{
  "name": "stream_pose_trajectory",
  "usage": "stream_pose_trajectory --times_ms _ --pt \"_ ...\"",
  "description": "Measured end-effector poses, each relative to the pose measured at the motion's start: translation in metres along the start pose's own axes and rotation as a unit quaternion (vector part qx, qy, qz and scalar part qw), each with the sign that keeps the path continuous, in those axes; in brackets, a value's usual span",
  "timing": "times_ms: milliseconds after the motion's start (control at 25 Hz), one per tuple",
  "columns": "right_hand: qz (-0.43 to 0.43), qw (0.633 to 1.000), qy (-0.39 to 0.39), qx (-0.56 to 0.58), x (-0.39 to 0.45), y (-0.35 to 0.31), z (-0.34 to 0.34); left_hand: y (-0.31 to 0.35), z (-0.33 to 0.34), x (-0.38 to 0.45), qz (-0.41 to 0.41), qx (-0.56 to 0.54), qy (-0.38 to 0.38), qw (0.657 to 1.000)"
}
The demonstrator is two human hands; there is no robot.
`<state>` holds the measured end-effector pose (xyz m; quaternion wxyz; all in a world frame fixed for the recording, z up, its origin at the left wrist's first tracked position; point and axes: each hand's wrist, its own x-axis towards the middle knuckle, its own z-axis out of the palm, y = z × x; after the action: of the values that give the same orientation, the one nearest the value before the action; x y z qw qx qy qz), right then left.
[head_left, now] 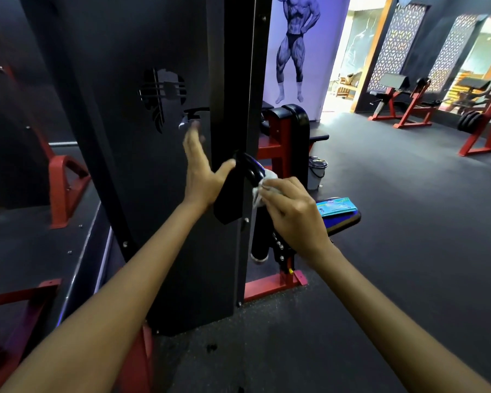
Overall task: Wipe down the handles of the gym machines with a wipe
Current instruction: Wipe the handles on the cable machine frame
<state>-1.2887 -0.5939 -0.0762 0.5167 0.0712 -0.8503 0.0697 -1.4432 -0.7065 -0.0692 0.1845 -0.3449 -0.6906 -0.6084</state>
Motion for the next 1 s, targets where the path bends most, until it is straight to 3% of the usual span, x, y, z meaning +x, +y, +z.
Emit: stream_pose_trajectory --times_ms 80,160,200,280,360,480,720,1000 --pt "0.050 0.999 0.017 0.012 0.019 0.004 0.006 0.022 0.003 0.013 0.168 0.090 0.065 0.979" --pt "0.075 0.996 0.020 0.041 0.042 0.004 0.016 0.025 0.009 0.018 0.307 0.163 0.019 0.937" --pt "0.076 0.996 0.017 0.052 0.043 0.003 0.020 0.021 0.012 0.014 0.317 0.175 -0.024 0.932" --pt "0.065 0.996 0.039 0.039 0.022 0.002 0.022 0.007 0.012 -0.004 0.251 0.153 -0.109 0.950" --pt "0.051 0.997 0.054 0.014 -0.020 0.002 0.018 -0.005 0.011 -0.016 0.207 0.134 -0.141 0.959" --pt "0.056 0.997 0.044 0.004 -0.053 0.002 0.007 -0.008 0.021 -0.020 0.194 0.117 -0.111 0.968" --pt "0.035 0.995 0.078 0.048 0.000 0.005 0.022 -0.021 0.038 -0.020 0.206 0.160 -0.030 0.965" --pt "0.003 0.999 0.023 0.024 -0.112 0.010 0.043 -0.017 0.044 -0.024 0.200 0.133 0.002 0.971"
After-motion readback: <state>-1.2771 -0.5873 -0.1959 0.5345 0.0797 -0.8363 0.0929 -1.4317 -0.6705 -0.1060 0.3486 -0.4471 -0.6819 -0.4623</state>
